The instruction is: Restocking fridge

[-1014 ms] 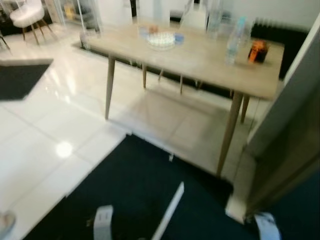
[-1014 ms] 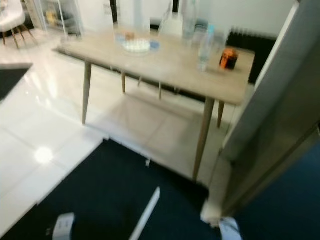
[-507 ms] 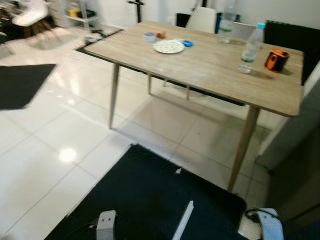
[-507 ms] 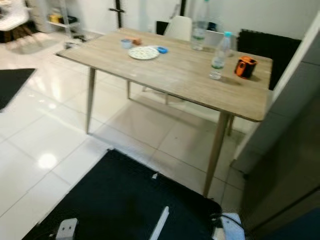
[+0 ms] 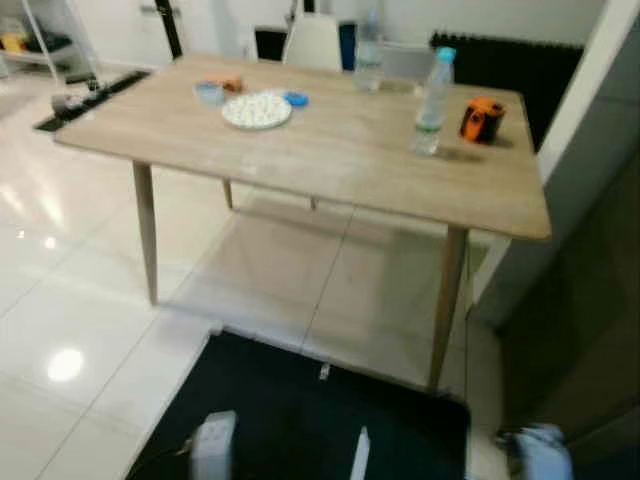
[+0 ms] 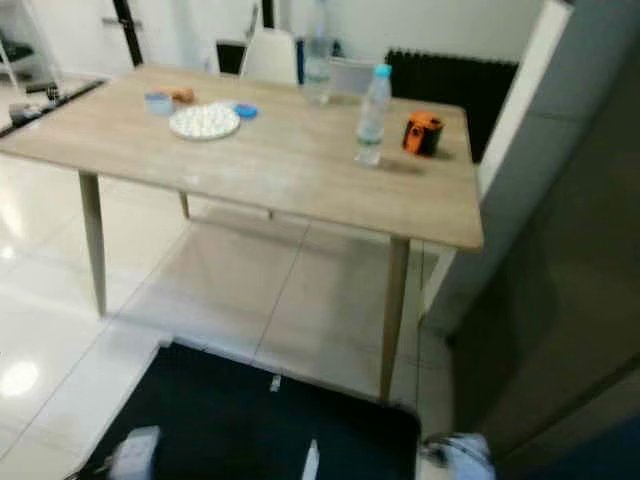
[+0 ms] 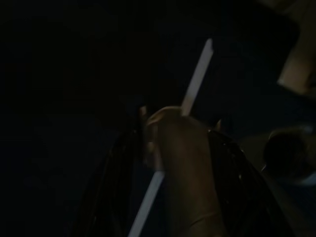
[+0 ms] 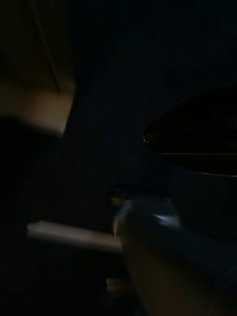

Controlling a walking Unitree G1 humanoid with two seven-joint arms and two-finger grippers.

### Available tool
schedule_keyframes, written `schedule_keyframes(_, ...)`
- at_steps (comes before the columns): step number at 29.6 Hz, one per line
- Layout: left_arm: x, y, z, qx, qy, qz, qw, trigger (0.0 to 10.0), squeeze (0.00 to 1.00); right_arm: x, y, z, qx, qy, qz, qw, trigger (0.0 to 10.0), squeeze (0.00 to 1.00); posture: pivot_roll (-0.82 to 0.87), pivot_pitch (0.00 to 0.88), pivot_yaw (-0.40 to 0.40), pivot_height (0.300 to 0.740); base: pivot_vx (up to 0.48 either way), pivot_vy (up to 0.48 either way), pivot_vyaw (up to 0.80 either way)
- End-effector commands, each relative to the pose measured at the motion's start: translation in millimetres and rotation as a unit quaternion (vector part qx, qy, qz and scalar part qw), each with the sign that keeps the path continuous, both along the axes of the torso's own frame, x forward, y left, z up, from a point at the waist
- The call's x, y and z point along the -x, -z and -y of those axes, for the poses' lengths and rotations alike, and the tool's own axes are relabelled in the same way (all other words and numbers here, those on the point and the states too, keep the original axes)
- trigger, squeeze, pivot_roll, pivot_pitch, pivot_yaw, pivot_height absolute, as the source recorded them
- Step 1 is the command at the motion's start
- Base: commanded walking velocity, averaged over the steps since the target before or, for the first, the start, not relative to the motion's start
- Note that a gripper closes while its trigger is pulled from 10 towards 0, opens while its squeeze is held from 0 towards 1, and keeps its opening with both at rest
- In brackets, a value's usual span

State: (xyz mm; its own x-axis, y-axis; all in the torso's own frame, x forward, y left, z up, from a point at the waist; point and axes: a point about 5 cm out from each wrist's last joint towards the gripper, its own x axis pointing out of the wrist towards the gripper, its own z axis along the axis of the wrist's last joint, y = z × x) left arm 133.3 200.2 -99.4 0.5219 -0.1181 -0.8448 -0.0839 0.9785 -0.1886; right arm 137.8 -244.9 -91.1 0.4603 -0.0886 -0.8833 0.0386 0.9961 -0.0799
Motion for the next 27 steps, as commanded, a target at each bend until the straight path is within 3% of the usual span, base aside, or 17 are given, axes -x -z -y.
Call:
schedule_keyframes(1, -2.6, -0.4, 3.3, 0.003, 0.002, 0.002, 1.0, 10.0, 0.0, 3.5, -1.4, 9.4, 0.013, 0.005, -0.005, 1.0, 10.0, 0.0, -0.02, 0.011, -0.005, 0.74, 0.337, 0.0, 0.0)
schedule_keyframes(19, -2.5, -0.3, 2.3, 0.0, -0.002, 0.0, 1.0, 10.0, 0.0, 3.4, -0.9, 7.8, 0.013, 0.004, -0.004, 1.0, 10.0, 0.0, -0.02, 0.014, -0.004, 0.74, 0.339, 0.0, 0.0)
schedule_keyframes(27, -2.5, 0.0, 0.3, -0.014, -0.006, -0.004, 1.0, 10.0, 0.0, 0.7, -1.7, 6.4, 0.005, 0.003, 0.002, 1.0, 10.0, 0.0, -0.03, 0.013, -0.005, 0.74, 0.0, 0.0, 0.0)
